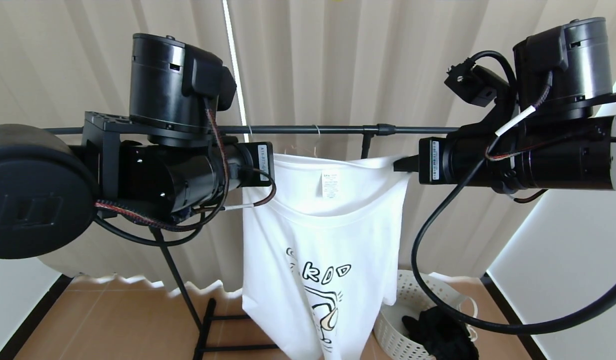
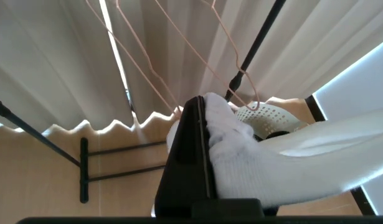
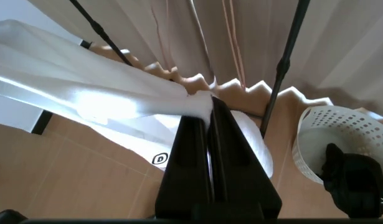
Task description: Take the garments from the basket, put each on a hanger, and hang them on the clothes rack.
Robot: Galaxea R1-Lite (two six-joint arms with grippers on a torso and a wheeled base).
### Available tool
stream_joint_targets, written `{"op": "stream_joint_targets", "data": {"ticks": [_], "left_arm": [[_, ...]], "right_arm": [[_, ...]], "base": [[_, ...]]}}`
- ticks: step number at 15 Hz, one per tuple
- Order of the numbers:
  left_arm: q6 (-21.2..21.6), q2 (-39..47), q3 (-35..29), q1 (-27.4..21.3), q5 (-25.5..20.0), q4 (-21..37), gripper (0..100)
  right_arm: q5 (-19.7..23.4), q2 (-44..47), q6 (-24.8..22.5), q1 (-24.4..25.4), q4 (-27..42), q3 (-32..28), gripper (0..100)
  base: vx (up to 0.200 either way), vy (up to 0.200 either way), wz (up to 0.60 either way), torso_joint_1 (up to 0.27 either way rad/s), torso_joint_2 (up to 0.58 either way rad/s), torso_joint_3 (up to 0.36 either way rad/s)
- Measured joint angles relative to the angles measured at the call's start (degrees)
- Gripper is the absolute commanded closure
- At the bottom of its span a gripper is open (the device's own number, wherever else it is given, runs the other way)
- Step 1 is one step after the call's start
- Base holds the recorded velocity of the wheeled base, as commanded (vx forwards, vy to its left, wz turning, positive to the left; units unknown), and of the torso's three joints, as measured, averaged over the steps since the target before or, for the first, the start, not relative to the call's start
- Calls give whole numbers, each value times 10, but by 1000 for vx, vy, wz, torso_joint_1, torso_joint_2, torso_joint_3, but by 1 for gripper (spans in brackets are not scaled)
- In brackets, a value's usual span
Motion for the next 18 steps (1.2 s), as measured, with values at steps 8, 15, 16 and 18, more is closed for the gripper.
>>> {"op": "stream_joint_targets", "data": {"ticks": [8,15,16,18], "left_arm": [[78,94,-150,43,-105,2,100],[162,167,-269,54,-260,0,100],[163,168,-270,53,-262,0,100],[163,169,-271,52,-263,0,100]], "right_arm": [[-24,-50,-98,76,15,85,100],[-24,-22,31,248,1,68,100],[-33,-12,46,257,-29,63,100],[-58,4,54,265,-62,60,100]], "base": [[0,0,0,0,0,0],[0,0,0,0,0,0],[0,0,0,0,0,0],[0,0,0,0,0,0]]}}
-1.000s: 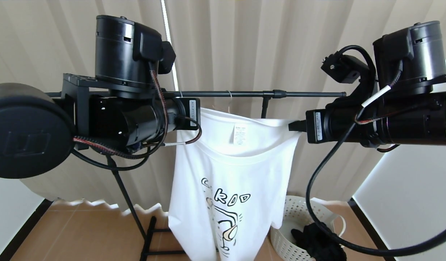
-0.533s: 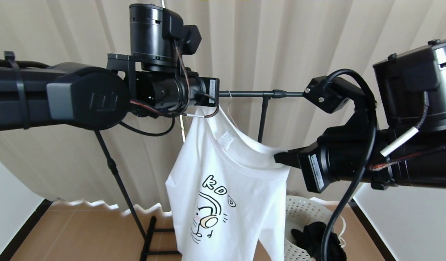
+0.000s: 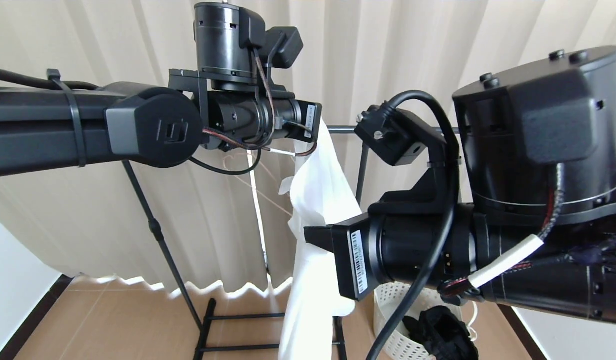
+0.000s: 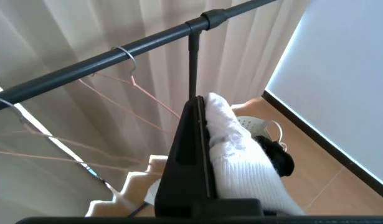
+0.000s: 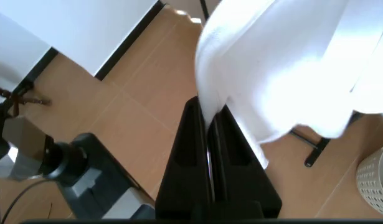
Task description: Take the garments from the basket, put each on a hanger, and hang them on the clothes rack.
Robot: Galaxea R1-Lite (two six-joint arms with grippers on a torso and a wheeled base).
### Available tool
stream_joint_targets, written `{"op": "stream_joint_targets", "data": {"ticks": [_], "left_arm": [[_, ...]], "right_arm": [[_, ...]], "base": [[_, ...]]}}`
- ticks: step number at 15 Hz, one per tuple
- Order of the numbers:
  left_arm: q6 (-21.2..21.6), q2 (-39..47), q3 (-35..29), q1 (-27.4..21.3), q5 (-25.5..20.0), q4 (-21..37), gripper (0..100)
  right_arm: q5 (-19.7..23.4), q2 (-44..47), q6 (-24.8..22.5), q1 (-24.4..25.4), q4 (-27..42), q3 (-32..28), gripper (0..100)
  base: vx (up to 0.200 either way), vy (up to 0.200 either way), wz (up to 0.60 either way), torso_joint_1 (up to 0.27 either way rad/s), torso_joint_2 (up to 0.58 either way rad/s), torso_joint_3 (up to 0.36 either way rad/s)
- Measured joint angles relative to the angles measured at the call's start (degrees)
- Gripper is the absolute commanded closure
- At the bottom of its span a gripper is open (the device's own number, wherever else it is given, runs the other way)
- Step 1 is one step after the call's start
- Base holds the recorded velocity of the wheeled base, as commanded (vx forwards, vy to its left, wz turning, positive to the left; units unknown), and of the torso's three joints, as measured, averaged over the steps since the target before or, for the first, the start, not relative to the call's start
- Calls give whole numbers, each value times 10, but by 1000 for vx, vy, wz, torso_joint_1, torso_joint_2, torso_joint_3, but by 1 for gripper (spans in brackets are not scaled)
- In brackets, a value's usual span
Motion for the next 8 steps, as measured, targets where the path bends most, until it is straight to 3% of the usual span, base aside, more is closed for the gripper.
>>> {"op": "stream_joint_targets", "data": {"ticks": [5,8], "left_arm": [[-2,2,-3,1,8,8,100],[-10,2,-9,12,53,46,100]], "right_arm": [[-8,7,-18,-8,7,7,100],[-11,-8,-130,-84,10,37,100]], "base": [[0,0,0,0,0,0],[0,0,0,0,0,0]]}}
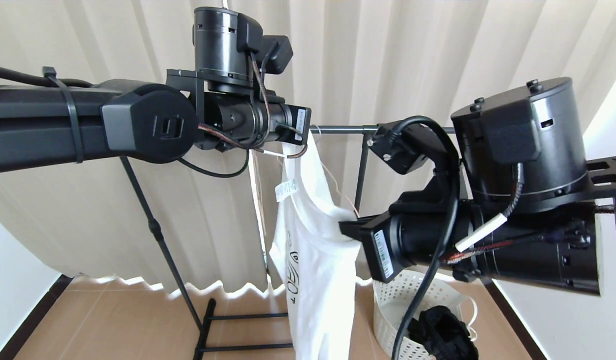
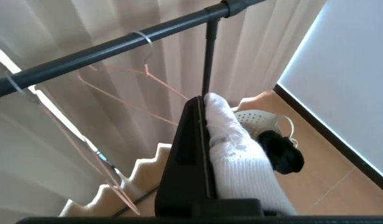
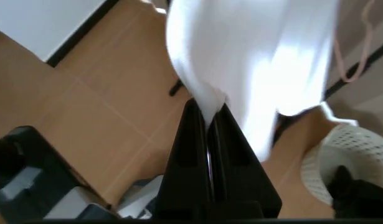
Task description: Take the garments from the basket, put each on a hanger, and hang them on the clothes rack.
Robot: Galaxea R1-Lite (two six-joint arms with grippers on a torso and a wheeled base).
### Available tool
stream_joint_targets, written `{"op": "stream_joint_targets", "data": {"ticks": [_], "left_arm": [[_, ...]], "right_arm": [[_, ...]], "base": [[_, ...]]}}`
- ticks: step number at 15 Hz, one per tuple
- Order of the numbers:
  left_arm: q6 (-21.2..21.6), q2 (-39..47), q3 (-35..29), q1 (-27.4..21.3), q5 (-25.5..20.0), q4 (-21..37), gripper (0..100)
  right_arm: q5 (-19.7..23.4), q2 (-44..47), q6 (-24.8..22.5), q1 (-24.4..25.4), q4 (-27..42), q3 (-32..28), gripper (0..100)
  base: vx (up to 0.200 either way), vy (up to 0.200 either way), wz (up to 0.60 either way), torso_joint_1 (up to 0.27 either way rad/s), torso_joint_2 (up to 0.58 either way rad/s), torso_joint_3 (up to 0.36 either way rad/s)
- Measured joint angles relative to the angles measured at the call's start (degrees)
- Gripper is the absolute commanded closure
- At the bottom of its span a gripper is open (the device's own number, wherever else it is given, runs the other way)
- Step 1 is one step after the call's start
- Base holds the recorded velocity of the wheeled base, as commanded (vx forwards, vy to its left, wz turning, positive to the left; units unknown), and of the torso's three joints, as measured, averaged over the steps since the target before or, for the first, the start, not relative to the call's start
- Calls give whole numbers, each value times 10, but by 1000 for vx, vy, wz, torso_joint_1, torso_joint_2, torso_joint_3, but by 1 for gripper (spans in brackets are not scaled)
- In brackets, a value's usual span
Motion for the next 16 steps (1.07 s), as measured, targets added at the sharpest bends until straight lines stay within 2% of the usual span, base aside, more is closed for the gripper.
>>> {"op": "stream_joint_targets", "data": {"ticks": [1,3,6,8,12,16], "left_arm": [[-9,-1,-3,2,20,25,100],[-32,-7,-4,3,43,71,100],[-120,-38,2,-11,66,208,100],[-158,-63,19,-33,78,244,100],[-213,-109,137,-117,82,259,100],[-253,-124,183,-205,81,207,100]], "right_arm": [[-1,-4,-22,-33,-4,9,100],[-5,-4,-32,-77,-22,7,100],[-40,37,13,-126,-81,-35,100],[-56,69,59,-143,-121,-66,100],[-68,117,114,-147,-224,-101,100],[-68,151,156,-123,-250,-117,100]], "base": [[0,0,0,0,0,0],[0,0,0,0,0,0],[0,0,0,0,0,0],[0,0,0,0,0,0],[0,0,0,0,0,0],[0,0,0,0,0,0]]}}
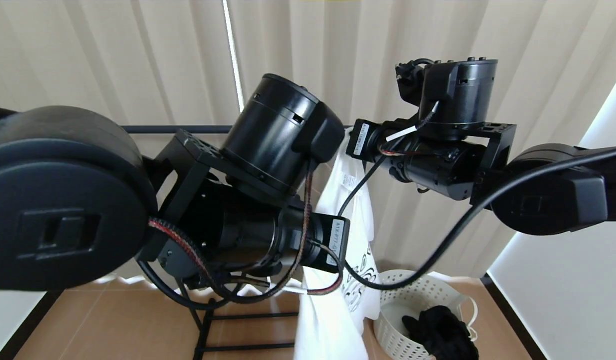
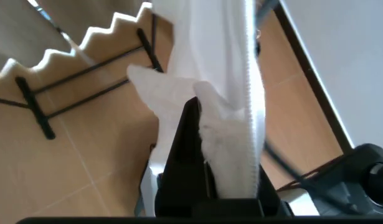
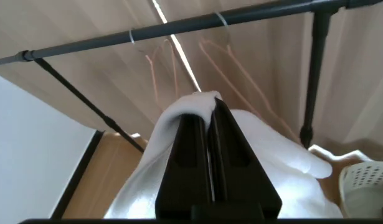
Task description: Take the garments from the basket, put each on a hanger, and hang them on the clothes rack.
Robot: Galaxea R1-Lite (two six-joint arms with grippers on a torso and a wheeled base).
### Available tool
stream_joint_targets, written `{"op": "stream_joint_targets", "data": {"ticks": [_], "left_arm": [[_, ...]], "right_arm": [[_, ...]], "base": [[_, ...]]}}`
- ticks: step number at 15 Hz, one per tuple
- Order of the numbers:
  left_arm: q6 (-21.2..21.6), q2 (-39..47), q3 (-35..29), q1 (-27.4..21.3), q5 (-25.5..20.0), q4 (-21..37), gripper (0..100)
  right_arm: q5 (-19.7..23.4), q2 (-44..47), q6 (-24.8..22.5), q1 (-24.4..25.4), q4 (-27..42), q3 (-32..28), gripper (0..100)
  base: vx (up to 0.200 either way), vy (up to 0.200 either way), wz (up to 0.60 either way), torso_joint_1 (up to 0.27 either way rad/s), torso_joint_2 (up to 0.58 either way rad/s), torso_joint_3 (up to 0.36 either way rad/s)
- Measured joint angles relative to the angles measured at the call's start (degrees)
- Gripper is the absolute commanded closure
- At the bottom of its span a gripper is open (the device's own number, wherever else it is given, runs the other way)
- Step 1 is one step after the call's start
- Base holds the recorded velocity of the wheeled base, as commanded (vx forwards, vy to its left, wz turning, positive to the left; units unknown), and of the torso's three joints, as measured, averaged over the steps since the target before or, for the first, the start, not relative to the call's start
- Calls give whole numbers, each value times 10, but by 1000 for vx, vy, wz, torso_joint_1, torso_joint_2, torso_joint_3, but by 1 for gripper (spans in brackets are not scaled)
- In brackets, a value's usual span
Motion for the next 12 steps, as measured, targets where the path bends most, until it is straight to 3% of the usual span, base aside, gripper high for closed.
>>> {"op": "stream_joint_targets", "data": {"ticks": [3,9,12], "left_arm": [[-4,5,3,-27,4,-52,100],[-2,10,5,-33,40,-53,100],[0,6,27,-10,70,-53,100]], "right_arm": [[0,18,8,15,-1,-6,100],[-3,26,6,15,5,-4,100],[-4,8,-20,-4,8,8,100]], "base": [[0,0,0,0,0,0],[0,0,0,0,0,0],[0,0,0,0,0,0]]}}
